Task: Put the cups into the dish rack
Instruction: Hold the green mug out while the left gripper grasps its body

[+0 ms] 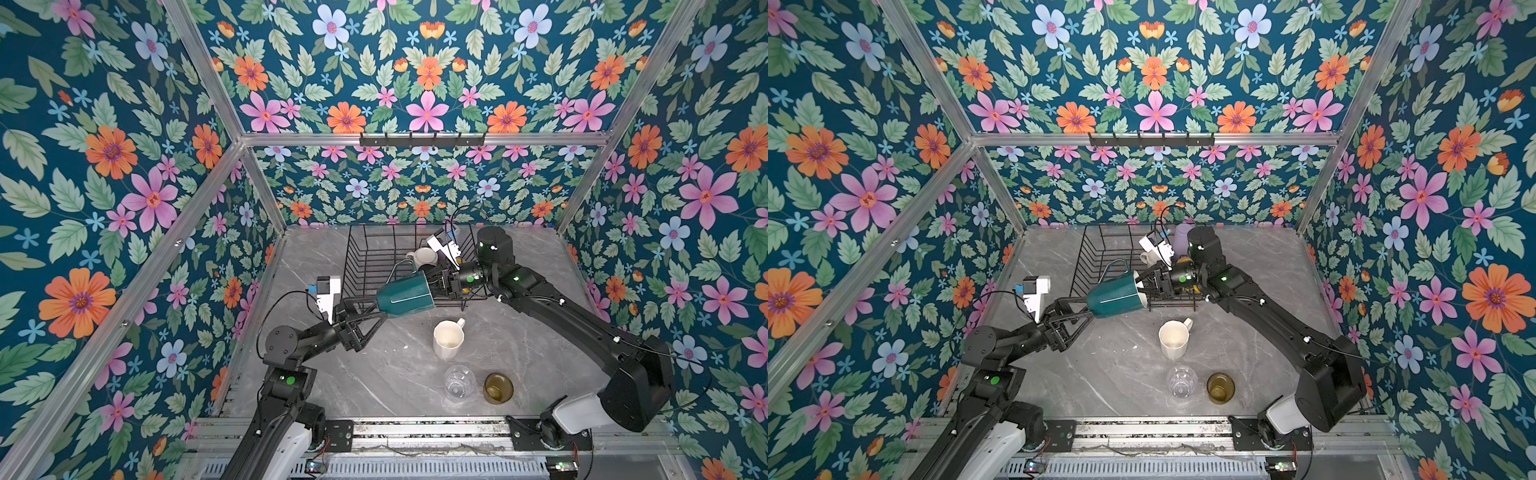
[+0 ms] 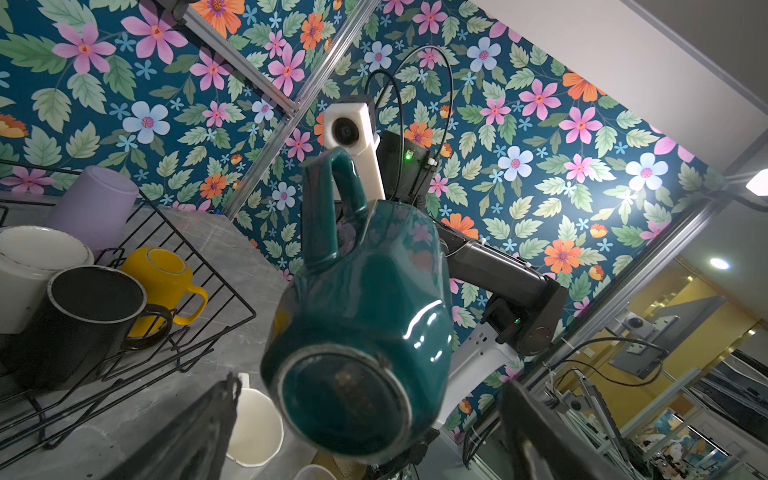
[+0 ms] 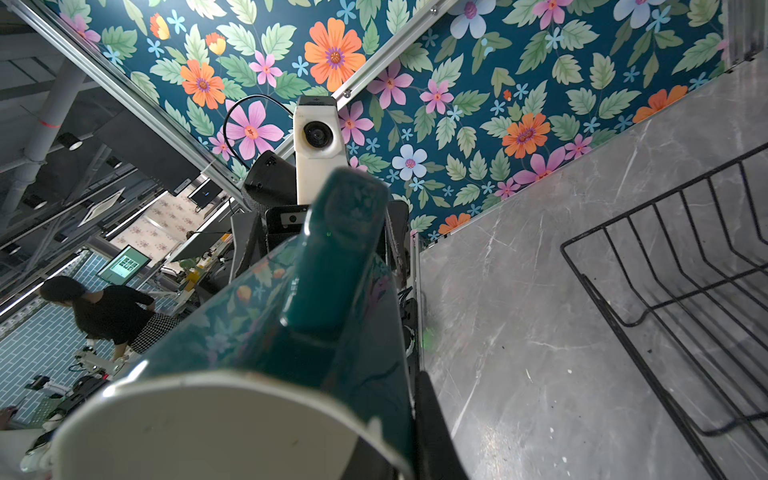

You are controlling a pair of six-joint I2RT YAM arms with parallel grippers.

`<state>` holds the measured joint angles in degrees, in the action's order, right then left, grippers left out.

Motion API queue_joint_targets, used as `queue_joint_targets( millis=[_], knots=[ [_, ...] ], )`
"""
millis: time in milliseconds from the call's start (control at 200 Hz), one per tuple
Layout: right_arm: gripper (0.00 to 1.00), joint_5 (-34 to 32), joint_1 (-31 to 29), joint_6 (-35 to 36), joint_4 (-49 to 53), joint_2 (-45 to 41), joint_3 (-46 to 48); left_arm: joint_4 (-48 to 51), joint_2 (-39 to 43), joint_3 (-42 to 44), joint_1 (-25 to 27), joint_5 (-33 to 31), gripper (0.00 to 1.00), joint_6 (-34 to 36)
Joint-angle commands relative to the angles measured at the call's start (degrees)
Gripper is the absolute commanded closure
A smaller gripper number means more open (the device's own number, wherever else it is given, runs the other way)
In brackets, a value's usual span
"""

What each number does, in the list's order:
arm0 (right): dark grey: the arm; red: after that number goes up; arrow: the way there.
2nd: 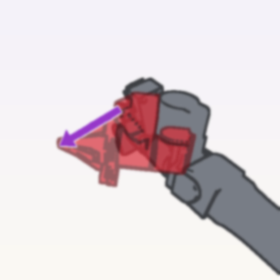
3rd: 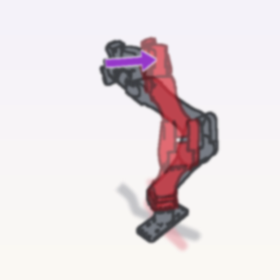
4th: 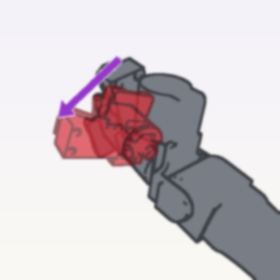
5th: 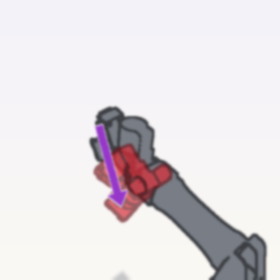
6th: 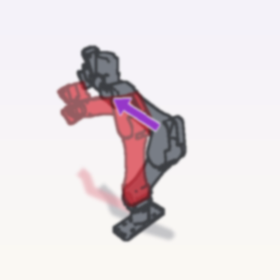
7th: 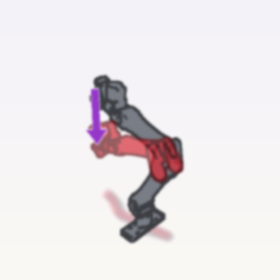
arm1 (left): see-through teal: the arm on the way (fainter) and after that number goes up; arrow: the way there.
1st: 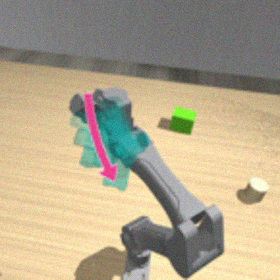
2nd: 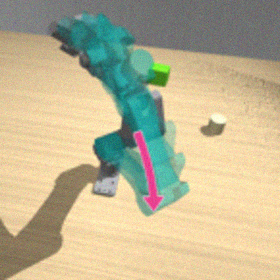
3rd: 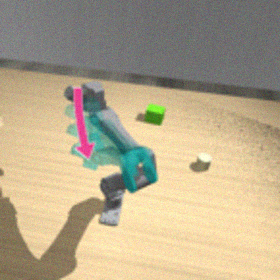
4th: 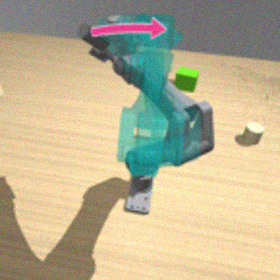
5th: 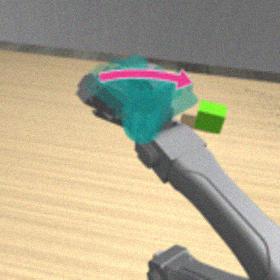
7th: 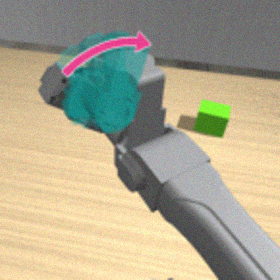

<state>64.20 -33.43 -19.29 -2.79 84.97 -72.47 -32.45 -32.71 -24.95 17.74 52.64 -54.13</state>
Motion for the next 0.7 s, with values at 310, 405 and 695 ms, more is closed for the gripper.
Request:
queue_joint_targets(
  millis=[310, 405, 695],
  knots=[
    [1.00, 4.8, -4.0, -0.6, -5.8, 4.7, -4.3, -8.4, -1.7, -0.2, 0.0, 4.7, 0.00, -3.3],
    [1.00, 5.3, -4.8, -1.0, -6.0, 6.1, -5.3, -9.3, -1.6, 0.1, 0.0, 5.1, 0.00, -3.8],
    [1.00, 6.2, -6.4, -1.5, -6.4, 8.6, -7.7, -10.7, -1.6, 0.5, 0.1, 5.6, 0.00, -4.7]
  ],
)
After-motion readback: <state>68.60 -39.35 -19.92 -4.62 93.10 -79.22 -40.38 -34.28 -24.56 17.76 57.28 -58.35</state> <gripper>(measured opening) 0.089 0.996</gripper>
